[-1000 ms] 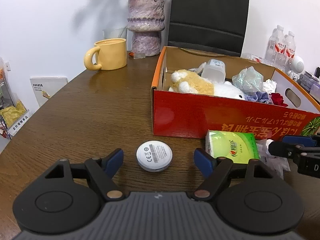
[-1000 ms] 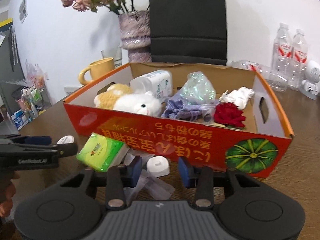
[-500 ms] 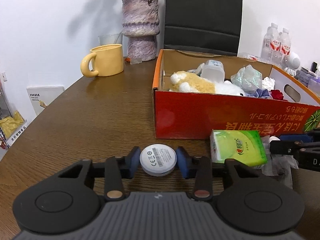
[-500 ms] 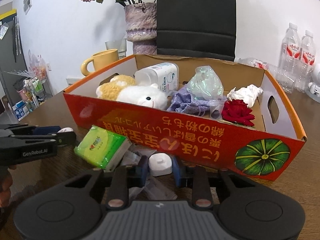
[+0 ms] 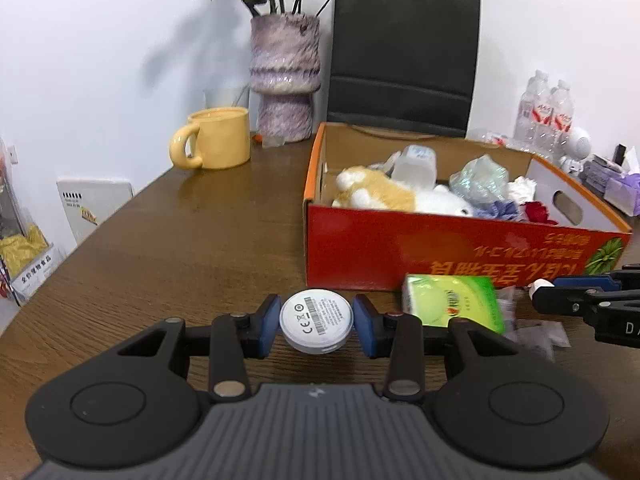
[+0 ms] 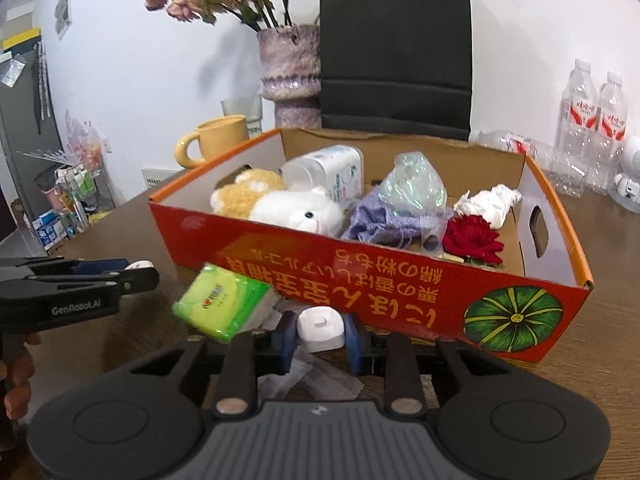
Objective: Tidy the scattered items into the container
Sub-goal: 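Grasp the white round container with the left tool while the right tool grasps a small white cap, then lift the white container and cap and carry both over the box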
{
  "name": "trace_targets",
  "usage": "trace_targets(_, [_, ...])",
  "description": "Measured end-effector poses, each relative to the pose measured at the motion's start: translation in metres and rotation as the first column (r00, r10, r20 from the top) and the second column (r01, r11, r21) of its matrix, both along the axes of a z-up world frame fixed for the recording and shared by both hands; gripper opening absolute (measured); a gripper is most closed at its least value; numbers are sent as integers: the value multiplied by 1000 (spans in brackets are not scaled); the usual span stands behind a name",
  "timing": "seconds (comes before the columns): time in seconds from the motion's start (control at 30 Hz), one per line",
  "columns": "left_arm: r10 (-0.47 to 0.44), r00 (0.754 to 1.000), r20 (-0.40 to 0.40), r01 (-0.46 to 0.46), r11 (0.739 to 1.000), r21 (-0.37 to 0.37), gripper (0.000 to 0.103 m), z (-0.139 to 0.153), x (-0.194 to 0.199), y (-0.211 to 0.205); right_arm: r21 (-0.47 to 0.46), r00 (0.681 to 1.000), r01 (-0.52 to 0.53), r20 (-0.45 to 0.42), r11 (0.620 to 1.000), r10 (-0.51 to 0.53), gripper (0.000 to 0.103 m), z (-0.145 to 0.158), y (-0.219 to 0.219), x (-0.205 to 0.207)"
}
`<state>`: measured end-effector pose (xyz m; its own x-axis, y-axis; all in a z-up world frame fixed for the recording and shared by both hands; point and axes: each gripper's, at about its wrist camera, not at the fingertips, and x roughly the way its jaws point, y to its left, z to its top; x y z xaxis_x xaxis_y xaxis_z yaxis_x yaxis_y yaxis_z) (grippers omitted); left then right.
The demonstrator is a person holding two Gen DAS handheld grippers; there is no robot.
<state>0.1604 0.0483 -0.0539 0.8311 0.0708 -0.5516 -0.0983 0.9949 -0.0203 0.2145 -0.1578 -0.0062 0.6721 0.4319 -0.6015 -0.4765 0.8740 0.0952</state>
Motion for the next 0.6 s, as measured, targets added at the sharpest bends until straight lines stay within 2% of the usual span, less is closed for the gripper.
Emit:
trace_targets(0.3, [-52, 991, 122, 52, 999, 3, 40, 49, -14, -12, 55, 997, -6, 81, 998, 2, 25, 35, -18, -16])
trace_targets(0.5, [-138, 966, 217, 144, 990, -12, 40, 85, 15, -39, 117, 989, 51, 133, 992, -66, 25, 66, -30, 1])
trace_targets(0.6, [-160, 962, 222, 181, 980, -78, 40, 88, 43, -53, 139, 983, 92, 148, 986, -112, 25, 76, -34, 15])
